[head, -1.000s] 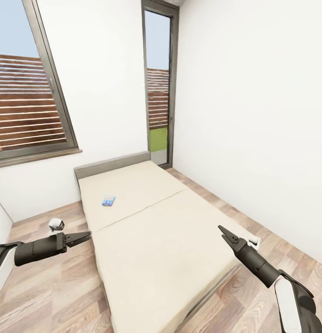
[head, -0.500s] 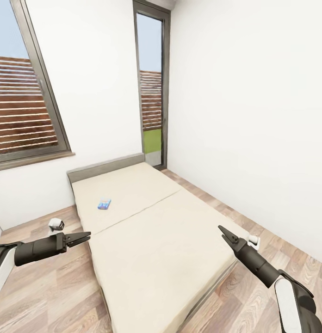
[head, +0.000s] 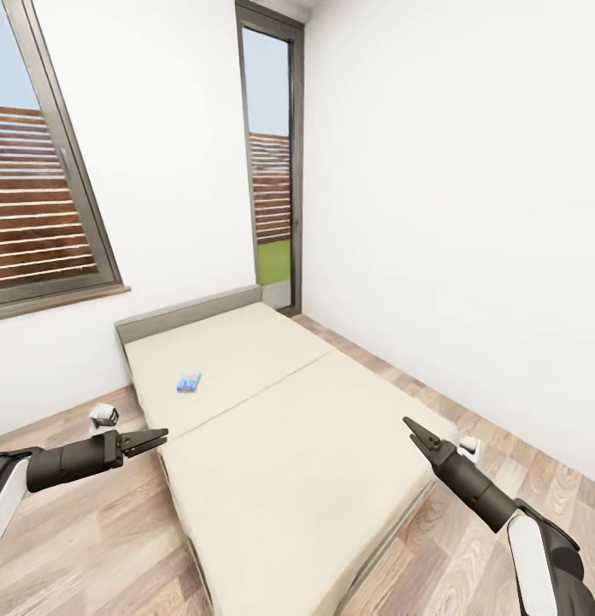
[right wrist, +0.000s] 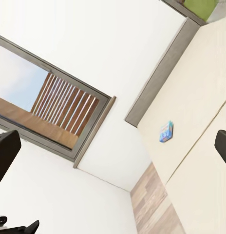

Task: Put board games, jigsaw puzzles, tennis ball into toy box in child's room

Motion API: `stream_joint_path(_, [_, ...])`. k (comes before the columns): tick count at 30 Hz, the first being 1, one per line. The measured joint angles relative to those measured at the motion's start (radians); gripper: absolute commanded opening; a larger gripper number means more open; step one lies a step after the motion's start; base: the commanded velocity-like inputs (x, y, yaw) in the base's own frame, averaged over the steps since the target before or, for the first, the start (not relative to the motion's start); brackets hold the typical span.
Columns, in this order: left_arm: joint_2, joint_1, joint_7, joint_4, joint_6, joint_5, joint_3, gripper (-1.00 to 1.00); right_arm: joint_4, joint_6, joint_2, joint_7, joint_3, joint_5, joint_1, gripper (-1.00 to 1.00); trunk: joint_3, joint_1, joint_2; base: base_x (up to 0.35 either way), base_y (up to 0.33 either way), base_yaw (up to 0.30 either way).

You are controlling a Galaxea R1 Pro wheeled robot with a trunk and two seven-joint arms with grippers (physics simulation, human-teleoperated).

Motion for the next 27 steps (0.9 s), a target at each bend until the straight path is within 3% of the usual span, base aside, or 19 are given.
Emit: stream_joint_path(27, [0.000, 0.000, 0.000, 0.000, 0.000, 0.001, -0.001, 1.00, 0.000, 0.000, 0.001, 0.000, 0.000, 0.000, 0.000, 1.00, 0.028, 0.000, 0.000, 0.000, 0.066, -0.219])
